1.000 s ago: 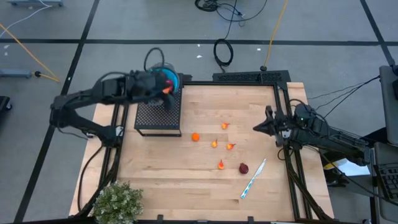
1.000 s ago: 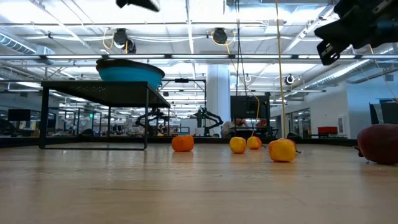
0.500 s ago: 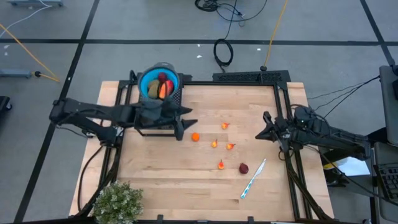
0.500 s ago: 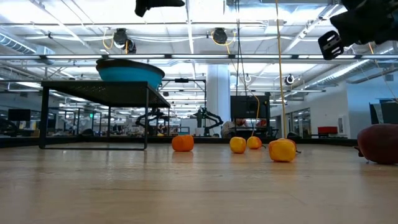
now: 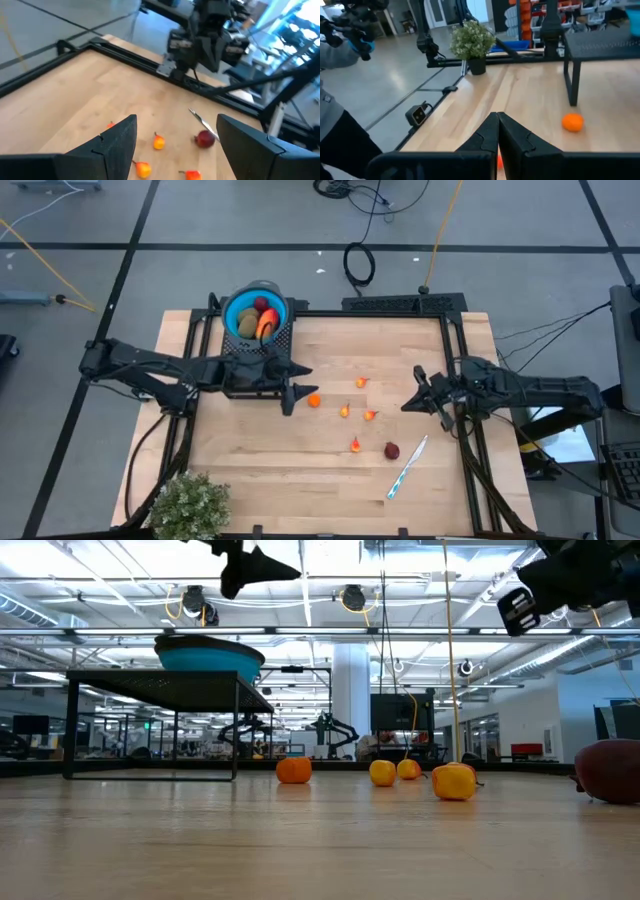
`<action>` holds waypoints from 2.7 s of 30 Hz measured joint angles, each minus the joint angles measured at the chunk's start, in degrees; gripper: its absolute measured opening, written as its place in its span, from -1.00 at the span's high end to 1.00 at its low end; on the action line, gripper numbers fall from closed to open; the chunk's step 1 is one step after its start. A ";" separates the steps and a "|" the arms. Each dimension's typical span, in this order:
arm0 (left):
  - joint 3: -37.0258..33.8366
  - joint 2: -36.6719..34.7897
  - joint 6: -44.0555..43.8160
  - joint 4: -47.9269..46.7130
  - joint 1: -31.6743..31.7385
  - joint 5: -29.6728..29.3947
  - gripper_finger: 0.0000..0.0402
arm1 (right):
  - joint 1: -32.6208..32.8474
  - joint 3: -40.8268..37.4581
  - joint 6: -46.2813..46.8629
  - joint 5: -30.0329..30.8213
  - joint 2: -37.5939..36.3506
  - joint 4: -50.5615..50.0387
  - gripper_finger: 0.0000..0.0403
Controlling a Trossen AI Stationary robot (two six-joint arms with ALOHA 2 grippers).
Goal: Pick & Place Fruit
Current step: Put the pomegranate into the blue strainer bowl on the shelf
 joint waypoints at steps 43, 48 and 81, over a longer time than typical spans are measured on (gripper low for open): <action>-23.73 -42.01 6.85 -9.05 -12.18 -6.44 -0.36 | 22.22 41.36 -1.09 28.13 46.07 -26.59 1.00; -26.50 -44.28 6.81 -9.06 -14.65 -6.50 -0.36 | 24.47 45.07 -0.94 28.11 50.94 -26.56 1.00; -34.86 -54.75 7.95 -10.05 -16.97 -5.36 -0.36 | 27.83 54.53 -14.47 23.28 61.77 -58.00 1.00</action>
